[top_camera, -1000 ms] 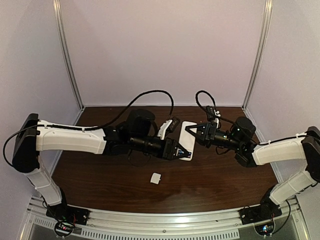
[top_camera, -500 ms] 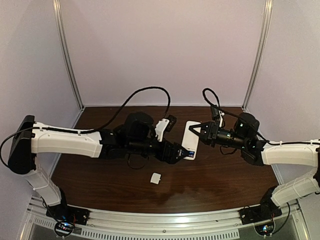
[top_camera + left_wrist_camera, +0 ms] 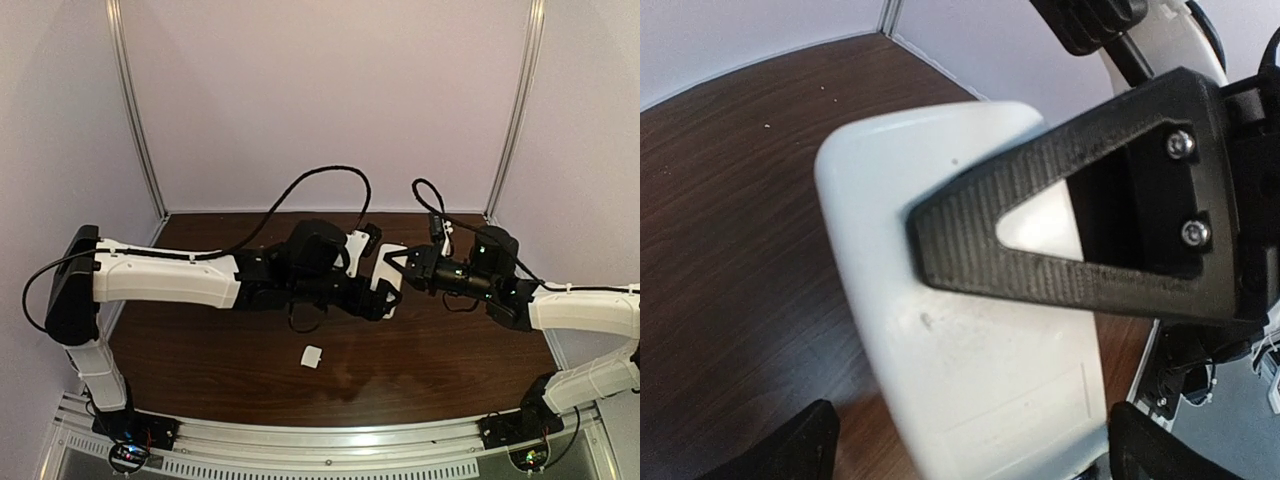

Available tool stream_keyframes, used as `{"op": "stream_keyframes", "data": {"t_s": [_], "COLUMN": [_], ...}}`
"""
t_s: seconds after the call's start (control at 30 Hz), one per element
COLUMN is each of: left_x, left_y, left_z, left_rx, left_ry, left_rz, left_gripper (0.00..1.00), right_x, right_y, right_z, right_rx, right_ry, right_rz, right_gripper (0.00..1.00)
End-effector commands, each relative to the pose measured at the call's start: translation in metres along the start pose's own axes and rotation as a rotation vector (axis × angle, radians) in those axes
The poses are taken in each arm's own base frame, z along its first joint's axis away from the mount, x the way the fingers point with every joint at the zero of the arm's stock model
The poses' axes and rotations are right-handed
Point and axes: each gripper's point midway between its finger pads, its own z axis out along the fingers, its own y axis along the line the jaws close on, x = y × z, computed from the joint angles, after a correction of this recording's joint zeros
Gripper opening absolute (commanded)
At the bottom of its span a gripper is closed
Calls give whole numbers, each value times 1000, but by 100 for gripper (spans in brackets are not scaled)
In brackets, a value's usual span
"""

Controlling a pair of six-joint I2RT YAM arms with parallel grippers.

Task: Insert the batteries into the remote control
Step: Pass from the right arm to the left

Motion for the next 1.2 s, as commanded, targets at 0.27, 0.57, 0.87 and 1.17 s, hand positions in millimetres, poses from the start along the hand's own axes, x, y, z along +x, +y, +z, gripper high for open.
{"op": "stream_keyframes", "data": {"t_s": [0.27,0.57,0.87,1.17], "left_x": [14,10,9,13], "left_y": [24,25,22,21], "left_z": [25,39,24,-13], "left_rx": [-158,-183,-147,-84], "left_ry": [90,101,111,135], "left_rz": [2,5,164,583], "left_gripper": [84,88,42,37], "right_x": [-14,-14,-10,13], "right_y": [3,-4,-5,-1], "right_z": [-5,-8,-15,-38], "right_rx": [67,108,136,-18], "right_ry": [-62,-70,-26,128], "right_rz": [-39,-42,-65,-28], "right_gripper": [2,5,38,66]}}
